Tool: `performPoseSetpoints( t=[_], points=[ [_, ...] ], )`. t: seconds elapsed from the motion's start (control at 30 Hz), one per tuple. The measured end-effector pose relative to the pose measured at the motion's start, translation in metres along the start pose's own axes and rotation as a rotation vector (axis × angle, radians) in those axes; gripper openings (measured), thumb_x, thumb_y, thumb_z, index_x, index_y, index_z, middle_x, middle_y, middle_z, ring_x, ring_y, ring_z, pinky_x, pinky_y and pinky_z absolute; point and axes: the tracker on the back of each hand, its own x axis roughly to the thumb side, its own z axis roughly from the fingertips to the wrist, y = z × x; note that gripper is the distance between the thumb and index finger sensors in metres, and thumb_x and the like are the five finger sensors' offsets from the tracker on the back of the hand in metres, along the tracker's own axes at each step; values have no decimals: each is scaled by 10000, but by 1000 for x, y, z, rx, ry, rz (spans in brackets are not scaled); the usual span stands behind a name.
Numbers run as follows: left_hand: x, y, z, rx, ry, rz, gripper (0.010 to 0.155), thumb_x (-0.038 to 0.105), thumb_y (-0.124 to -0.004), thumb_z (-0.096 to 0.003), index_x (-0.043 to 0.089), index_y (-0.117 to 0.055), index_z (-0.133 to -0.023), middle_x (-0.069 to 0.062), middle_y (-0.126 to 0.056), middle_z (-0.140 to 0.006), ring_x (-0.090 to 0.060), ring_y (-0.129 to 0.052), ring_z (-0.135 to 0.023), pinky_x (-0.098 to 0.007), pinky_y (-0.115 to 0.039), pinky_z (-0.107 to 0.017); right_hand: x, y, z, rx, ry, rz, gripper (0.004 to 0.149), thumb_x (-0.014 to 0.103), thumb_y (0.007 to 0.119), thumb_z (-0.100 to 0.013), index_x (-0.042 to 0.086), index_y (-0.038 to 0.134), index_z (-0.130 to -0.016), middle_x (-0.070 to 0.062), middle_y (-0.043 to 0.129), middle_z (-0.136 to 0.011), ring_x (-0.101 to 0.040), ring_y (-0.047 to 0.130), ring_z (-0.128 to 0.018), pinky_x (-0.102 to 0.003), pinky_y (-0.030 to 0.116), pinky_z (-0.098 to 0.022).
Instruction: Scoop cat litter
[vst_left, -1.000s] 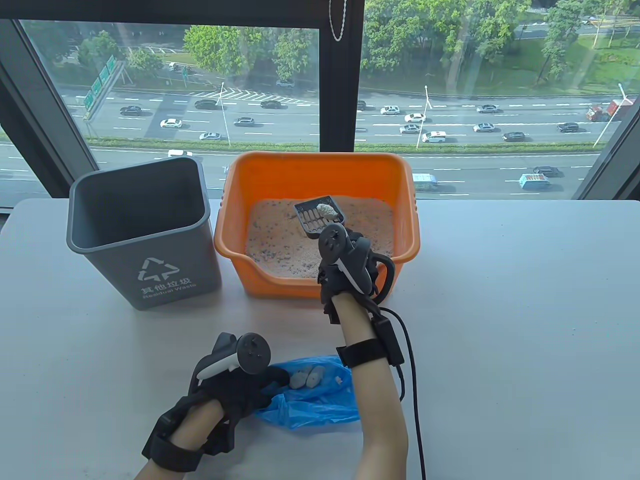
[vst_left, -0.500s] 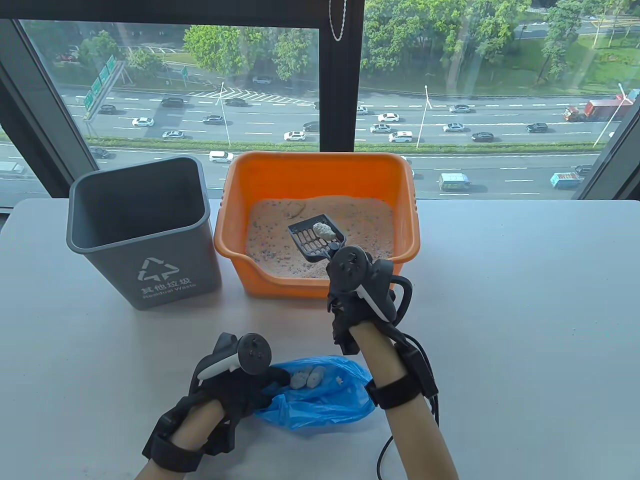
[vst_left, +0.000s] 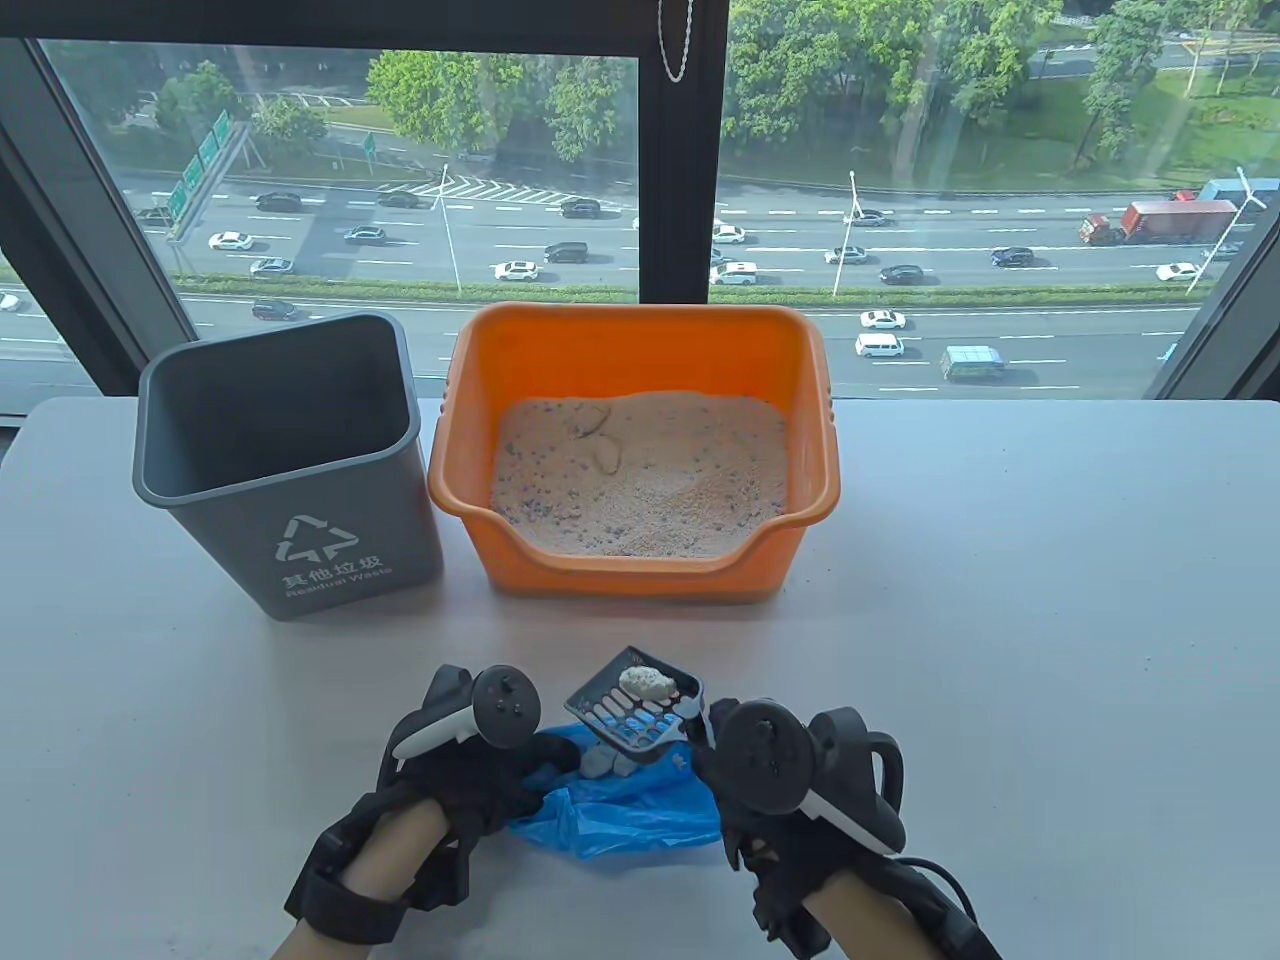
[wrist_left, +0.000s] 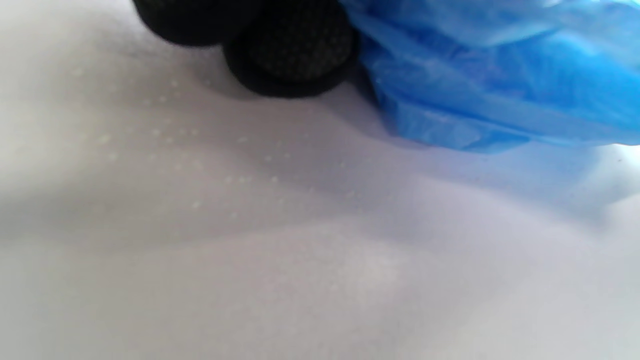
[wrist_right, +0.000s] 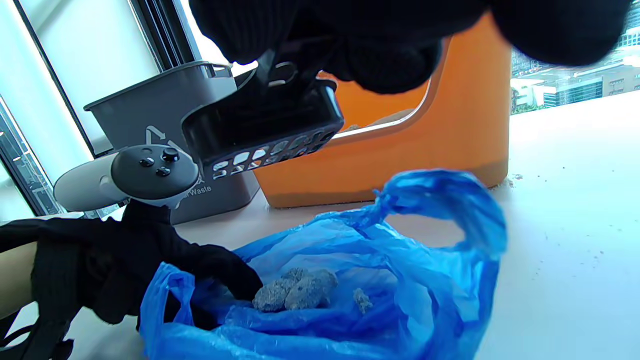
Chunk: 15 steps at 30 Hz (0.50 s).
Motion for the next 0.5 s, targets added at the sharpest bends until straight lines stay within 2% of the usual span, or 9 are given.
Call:
performPoseSetpoints(
  t=[0.13, 0.2, 0.27, 0.37, 0.5],
  points=[
    [0, 0, 0, -1, 1, 8, 602, 408, -811, -493, 551, -471, -968, 103, -760, -702, -107, -915, -438, -242, -812, -351, -2, 1, 19, 77, -22, 22, 562, 320, 749, -437, -13, 700, -887, -288, 796, -683, -123, 837, -223, -393, 765, -220],
    [-1, 0, 0, -1, 2, 8, 603, 407, -811, -492, 551, -470, -968, 102, -760, -702, -108, -915, -438, -243, -812, -350, -2, 5, 20, 151, -32, 40, 560, 314, 757, -437, -17, 705, -886, -294, 797, -681, -129, 838, -224, -398, 764, -218],
    [-1, 0, 1, -1, 2, 6, 603, 407, -811, -493, 549, -469, -969, 101, -760, -702, -107, -916, -438, -243, -812, -351, 0, 9, 16, 225, -39, 68, 559, 311, 761, -436, -19, 709, -884, -298, 796, -681, -131, 838, -225, -399, 763, -220],
    [-1, 0, 0, -1, 2, 7, 602, 408, -810, -493, 551, -469, -968, 103, -759, -702, -108, -916, -438, -243, -812, -351, 7, 17, 5, 269, -39, 140, 559, 312, 773, -434, -23, 720, -878, -300, 805, -677, -128, 841, -217, -395, 765, -210],
    [-1, 0, 1, -1, 3, 6, 602, 408, -810, -492, 550, -469, -968, 103, -759, -703, -106, -915, -439, -243, -812, -350, 21, 22, -18, 224, -60, 277, 553, 343, 797, -426, -16, 773, -845, -297, 846, -640, -109, 848, -167, -374, 776, -165]
  ],
)
